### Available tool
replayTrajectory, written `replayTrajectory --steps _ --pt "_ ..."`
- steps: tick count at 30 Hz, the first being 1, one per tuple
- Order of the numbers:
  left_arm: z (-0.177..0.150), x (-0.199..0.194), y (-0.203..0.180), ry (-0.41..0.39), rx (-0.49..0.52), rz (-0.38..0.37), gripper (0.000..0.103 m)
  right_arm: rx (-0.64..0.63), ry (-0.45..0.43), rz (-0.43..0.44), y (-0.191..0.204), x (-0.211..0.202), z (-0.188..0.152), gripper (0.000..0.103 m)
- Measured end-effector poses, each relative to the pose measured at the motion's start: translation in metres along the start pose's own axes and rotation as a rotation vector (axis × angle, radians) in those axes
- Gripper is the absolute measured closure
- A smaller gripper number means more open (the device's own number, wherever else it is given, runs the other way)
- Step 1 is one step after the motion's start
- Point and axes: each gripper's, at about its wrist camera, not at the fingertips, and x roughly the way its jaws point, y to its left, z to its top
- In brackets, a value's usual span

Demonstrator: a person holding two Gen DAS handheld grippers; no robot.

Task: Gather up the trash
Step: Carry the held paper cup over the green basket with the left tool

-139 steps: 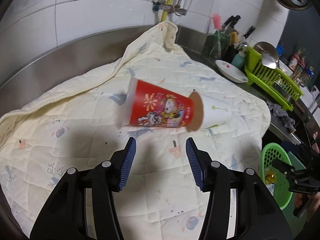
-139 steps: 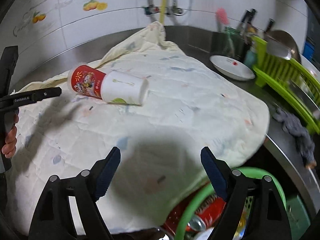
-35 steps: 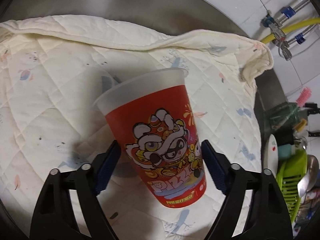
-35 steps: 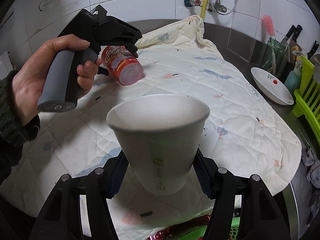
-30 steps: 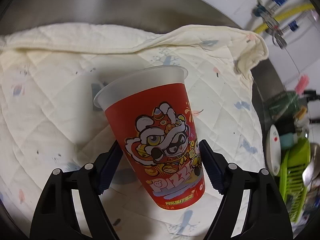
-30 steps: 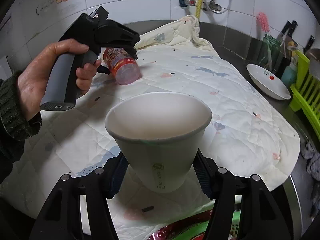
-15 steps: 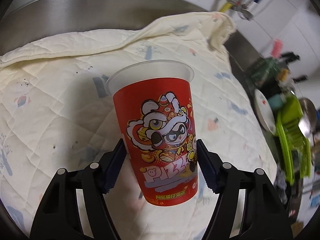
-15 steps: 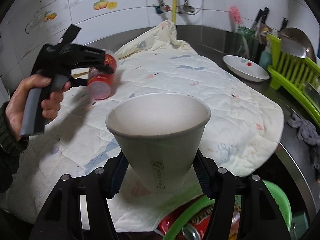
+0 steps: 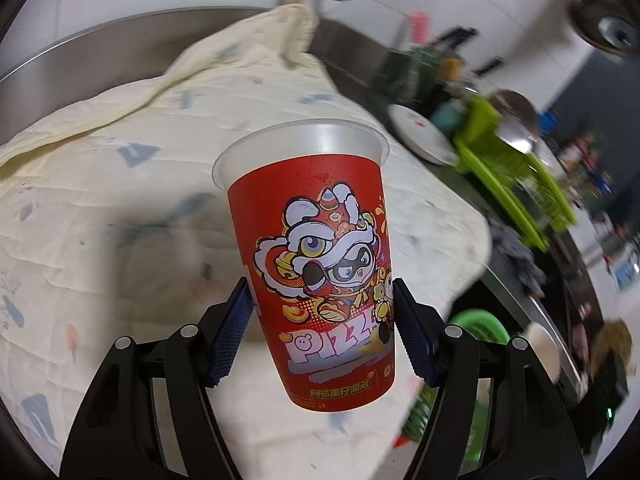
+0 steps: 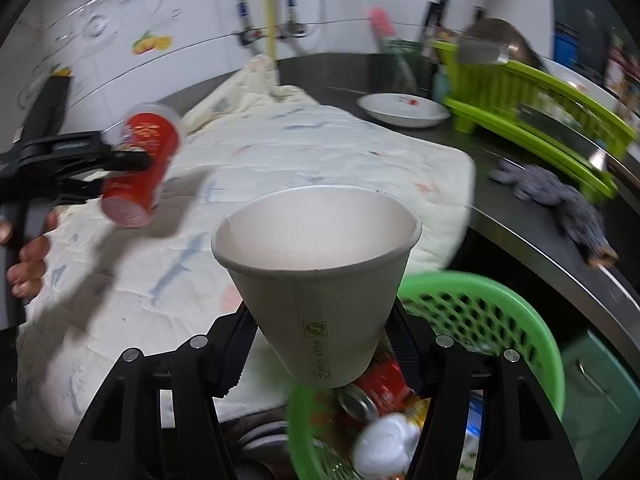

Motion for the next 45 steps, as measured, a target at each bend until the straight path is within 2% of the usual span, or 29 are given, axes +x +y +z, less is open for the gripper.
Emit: replayTrajectory --steps 8,14,23,26,28,45 --pt "-0.033 -0.017 -0.049 0.022 0.127 -0.127 0.035 0.107 0.016 -0.132 -0.048 -0.029 -0.033 0.043" --pt "-0.060 -0.016 -0.083 0.058 0.201 -0.198 0.035 0.182 0.052 -0.203 -0.078 -0.032 -0.059 0.043" --pt "-0.092 -0.003 -0.132 0.112 0.313 -0.239 0.035 0.287 0.062 -0.227 -0.109 -0.031 -0.073 0.042" --pt "-0.101 0.002 -0.145 0.131 0.342 -0.250 0.035 0.302 0.060 -0.228 -0.113 -0.030 -0.075 0.040" --pt "-0.105 0.007 -0.154 0.145 0.361 -0.256 0.035 0.313 0.052 -0.225 -0.116 -0.032 -0.077 0.035" --pt "-0.144 0.044 -0.202 0.248 0.475 -0.287 0.035 0.329 -0.013 -0.239 -0.119 -0.069 -0.088 0.030"
